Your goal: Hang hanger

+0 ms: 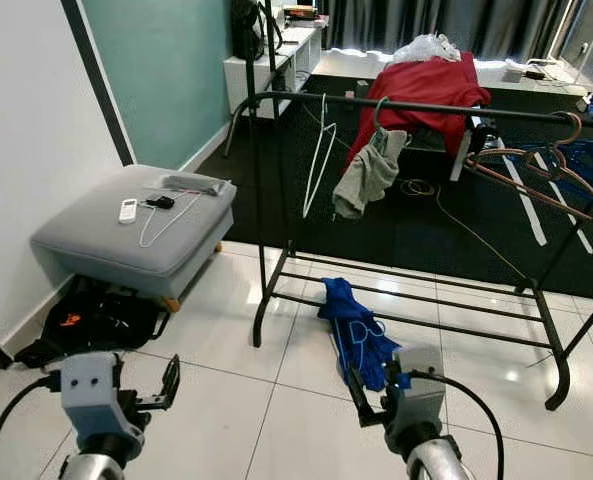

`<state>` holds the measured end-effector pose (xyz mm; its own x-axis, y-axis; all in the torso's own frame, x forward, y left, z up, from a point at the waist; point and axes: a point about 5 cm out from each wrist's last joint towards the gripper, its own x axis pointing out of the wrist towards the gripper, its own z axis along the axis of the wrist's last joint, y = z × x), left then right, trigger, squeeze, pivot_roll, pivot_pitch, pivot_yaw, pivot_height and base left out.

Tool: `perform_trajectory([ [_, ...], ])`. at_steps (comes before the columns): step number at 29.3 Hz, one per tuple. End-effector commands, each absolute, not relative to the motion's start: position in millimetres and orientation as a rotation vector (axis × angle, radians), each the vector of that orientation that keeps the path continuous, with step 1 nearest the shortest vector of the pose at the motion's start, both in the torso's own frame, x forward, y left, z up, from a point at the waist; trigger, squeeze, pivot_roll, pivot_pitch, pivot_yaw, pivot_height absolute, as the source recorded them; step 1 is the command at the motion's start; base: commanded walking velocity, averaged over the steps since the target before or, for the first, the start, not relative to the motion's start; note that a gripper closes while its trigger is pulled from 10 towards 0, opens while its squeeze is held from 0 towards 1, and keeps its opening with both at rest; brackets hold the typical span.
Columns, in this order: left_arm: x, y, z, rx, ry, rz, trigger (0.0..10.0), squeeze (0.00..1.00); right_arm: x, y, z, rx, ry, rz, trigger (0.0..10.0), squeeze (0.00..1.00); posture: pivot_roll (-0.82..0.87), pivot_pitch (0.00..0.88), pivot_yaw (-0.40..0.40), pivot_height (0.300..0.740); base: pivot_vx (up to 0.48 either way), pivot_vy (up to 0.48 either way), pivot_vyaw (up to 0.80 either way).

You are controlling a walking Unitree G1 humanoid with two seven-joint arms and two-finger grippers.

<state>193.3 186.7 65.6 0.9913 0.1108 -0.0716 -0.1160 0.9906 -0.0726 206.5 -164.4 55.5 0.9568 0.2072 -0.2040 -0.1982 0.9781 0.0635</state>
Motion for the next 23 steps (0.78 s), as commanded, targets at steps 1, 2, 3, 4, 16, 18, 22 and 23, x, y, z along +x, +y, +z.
perform_trajectory([
  [1, 191.5, 191.2, 61.6, -0.074, 0.084, 0.122, 10.0, 0.00, 206.7, -164.4, 54.2, 0.048, 0.222, 0.198, 10.0, 0.00, 0.00, 0.000, -0.004, 0.740, 0.000, 0.000, 0.00],
  [2, 191.9, 191.9, 61.8, -0.072, 0.081, 0.122, 10.0, 0.00, 207.0, -164.1, 54.4, 0.050, 0.222, 0.199, 10.0, 0.00, 0.00, 0.000, -0.004, 0.740, 0.000, 0.000, 0.00],
  [3, 192.3, 192.9, 61.8, -0.059, 0.079, 0.123, 10.0, 0.00, 207.1, -163.3, 54.1, 0.055, 0.221, 0.200, 10.0, 0.00, 0.02, 0.000, -0.008, 0.740, 0.000, 0.000, 0.00],
  [4, 192.7, 193.2, 61.9, -0.046, 0.075, 0.127, 10.0, 0.00, 207.0, -163.4, 53.6, 0.059, 0.222, 0.200, 10.0, 0.00, 0.04, 0.000, -0.030, 0.740, 0.000, 0.000, 0.00],
  [16, 195.7, 189.7, 59.7, -0.014, 0.080, 0.132, 10.0, 0.00, 212.0, -163.9, 51.6, 0.068, 0.241, 0.220, 10.0, 0.00, 0.07, 0.000, -0.075, 0.740, 0.000, 0.000, 0.00],
  [18, 195.7, 190.1, 59.5, -0.015, 0.079, 0.133, 10.0, 0.00, 212.2, -163.4, 51.9, 0.066, 0.240, 0.221, 10.0, 0.00, 0.07, 0.000, -0.066, 0.740, 0.000, 0.000, 0.00],
  [22, 196.3, 190.6, 58.8, -0.016, 0.080, 0.130, 10.0, 0.00, 212.4, -163.0, 52.0, 0.064, 0.238, 0.217, 10.0, 0.00, 0.06, 0.000, -0.051, 0.740, 0.000, 0.000, 0.00],
  [23, 196.8, 190.6, 58.5, -0.018, 0.082, 0.127, 10.0, 0.00, 212.5, -162.9, 52.1, 0.064, 0.237, 0.214, 10.0, 0.00, 0.06, 0.000, -0.051, 0.740, 0.000, 0.000, 0.00],
])
